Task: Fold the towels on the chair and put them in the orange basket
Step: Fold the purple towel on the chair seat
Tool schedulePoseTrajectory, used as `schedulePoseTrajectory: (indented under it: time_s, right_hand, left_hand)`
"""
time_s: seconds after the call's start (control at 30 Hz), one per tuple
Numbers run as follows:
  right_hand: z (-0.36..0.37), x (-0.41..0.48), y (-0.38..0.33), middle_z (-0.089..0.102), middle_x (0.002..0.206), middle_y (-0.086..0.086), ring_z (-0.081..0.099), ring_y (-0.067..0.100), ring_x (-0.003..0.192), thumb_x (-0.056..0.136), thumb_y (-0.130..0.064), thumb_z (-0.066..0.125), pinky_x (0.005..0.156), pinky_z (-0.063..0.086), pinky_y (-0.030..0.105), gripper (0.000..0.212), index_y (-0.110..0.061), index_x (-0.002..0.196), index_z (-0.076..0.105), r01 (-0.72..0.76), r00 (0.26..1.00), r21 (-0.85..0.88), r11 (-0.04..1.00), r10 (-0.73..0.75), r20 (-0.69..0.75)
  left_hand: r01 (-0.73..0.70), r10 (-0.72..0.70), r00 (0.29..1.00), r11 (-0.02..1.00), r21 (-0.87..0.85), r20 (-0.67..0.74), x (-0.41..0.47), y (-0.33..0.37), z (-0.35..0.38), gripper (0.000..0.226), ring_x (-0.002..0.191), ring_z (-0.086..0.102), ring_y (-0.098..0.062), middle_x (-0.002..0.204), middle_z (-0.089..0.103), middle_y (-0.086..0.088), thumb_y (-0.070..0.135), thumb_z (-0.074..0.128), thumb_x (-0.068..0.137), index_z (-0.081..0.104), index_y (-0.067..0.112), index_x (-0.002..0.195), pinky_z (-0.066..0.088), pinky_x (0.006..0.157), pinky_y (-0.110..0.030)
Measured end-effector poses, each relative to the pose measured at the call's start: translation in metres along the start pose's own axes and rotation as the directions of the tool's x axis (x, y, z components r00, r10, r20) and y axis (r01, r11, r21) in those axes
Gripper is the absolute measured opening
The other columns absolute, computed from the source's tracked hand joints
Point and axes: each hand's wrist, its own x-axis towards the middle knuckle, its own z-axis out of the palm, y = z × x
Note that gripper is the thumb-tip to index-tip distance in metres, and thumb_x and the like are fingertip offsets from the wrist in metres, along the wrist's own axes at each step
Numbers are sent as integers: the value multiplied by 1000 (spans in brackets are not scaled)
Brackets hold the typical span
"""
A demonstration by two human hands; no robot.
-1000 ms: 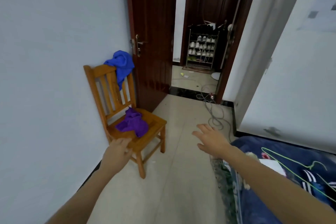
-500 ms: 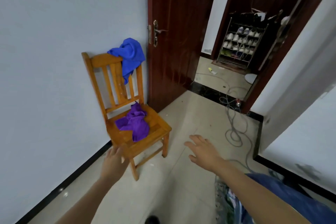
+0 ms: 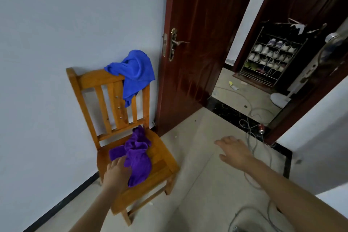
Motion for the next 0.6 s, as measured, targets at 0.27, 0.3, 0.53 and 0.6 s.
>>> schedulePoseTrajectory:
  time_s: [0.27,0.3,0.53,0.6]
  right_hand:
    - [9,76,39,31,147,4,28,20,133,95,-28,43,102,28,31,62,-27,148,12,2,998,46,999,-5,64]
    - [12,88,40,31,147,4,28,20,133,95,-28,43,102,28,30,62,-27,149,12,32,998,55,998,-35,56]
    - [1,202,60,32,147,9,31,24,132,94,-31,48,104,28,33,63,-25,148,15,253,964,77,964,-258,59]
    - [-3,245,71,34,147,9,33,25,132,94,-32,49,106,30,33,65,-23,149,15,327,941,99,940,-333,55]
  left_hand:
    - [-59,59,998,998,9,-15,60,54,30,51,135,32,-24,146,38,-5,25,51,93,35,18,140,35,106,-37]
    - [-56,56,998,998,15,-15,66,59,33,51,134,33,-25,145,38,-5,25,51,93,35,17,141,35,105,-36]
    - [44,-69,983,988,-145,-172,116,83,45,41,125,44,-24,135,50,-5,28,55,91,48,19,131,42,101,-40]
    - [131,-176,955,973,-192,-240,135,87,53,39,119,50,-23,129,54,-4,31,55,90,50,19,127,46,97,-41]
